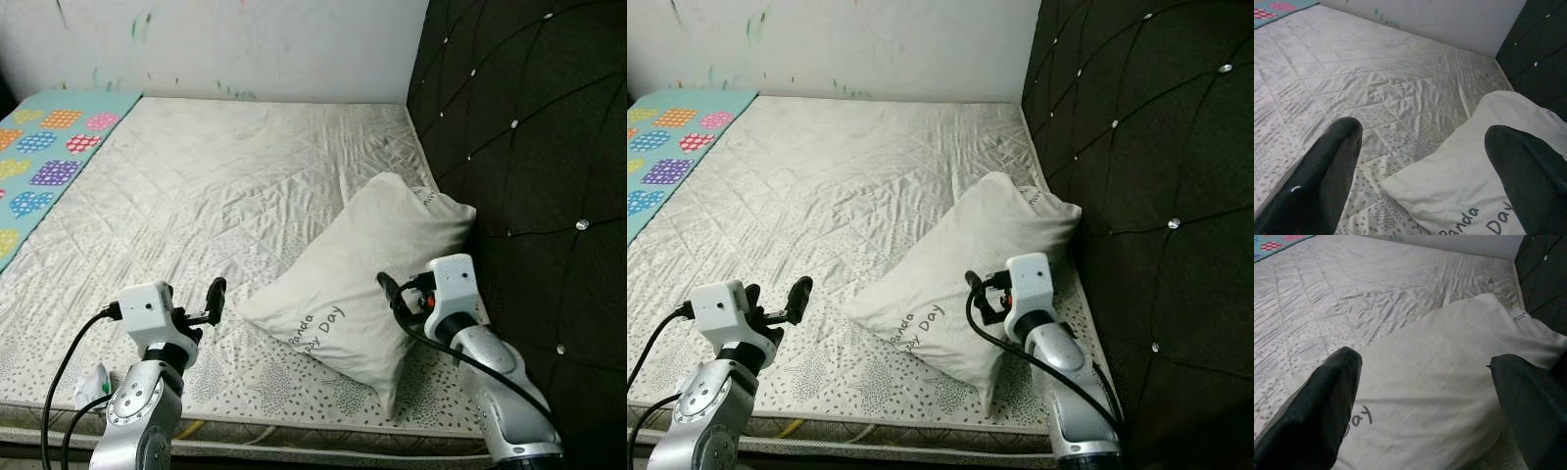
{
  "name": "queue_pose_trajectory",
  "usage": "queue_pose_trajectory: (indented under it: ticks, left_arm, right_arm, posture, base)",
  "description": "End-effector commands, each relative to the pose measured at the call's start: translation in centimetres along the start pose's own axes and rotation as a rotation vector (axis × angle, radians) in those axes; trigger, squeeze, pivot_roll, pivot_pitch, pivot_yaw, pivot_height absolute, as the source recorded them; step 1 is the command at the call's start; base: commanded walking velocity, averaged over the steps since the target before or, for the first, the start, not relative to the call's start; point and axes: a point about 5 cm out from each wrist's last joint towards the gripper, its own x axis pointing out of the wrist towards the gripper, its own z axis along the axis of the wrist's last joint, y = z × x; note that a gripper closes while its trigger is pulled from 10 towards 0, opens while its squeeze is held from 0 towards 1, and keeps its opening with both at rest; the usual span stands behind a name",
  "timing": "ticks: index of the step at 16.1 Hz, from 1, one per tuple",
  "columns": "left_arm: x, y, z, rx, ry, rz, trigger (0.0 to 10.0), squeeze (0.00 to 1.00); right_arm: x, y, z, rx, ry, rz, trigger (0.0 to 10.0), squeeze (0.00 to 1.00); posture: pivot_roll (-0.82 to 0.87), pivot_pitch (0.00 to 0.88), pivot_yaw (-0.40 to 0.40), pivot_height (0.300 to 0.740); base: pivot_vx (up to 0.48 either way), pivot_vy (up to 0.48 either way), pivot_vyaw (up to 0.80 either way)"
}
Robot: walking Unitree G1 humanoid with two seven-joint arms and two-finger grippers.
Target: Clean up the room
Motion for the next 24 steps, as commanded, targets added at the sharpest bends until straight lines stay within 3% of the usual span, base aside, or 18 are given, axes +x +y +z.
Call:
queue_pose_trajectory:
  ticks: [1,24]
  left_arm:
    - [0.0,0.1,0.3,0.005,-0.008,0.0,10.0,0.0]
    - [0.3,0.0,0.3,0.003,-0.017,0.007,10.0,0.0]
  right_arm:
    - [0.1,-0.2,0.4,-0.006,-0.016,-0.006,10.0,0.0]
    - [0.7,-0.1,1.3,-0.05,-0.057,0.021,10.0,0.0]
  posture:
    - [-0.18,0.028,0.009,0.74]
    - [-0.19,0.041,0.007,0.74]
  base:
    - [0.0,0.48,0.0]
    - [0.0,0.48,0.0]
